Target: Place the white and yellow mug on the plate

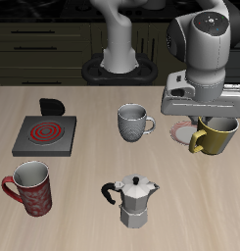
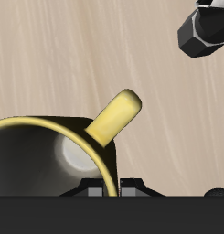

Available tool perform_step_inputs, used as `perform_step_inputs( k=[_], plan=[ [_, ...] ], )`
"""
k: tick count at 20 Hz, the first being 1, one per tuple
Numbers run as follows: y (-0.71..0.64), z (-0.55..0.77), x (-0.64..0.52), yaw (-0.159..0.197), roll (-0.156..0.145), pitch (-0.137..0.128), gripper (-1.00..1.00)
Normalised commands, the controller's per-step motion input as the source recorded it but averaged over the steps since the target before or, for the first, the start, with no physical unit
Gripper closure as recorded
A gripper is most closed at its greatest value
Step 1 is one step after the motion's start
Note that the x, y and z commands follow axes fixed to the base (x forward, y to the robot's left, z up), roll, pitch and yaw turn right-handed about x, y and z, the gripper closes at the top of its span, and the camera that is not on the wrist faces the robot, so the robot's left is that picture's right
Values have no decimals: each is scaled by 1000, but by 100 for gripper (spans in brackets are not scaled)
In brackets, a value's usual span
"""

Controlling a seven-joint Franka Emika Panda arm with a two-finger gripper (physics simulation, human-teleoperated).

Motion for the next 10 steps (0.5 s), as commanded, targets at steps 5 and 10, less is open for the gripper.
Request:
perform_step_inputs(
  k=[5, 10],
  plan=[
    [99, 71, -308, -25, 36, -20, 100],
    [73, 56, -250, -15, 13, -24, 100]
  ],
)
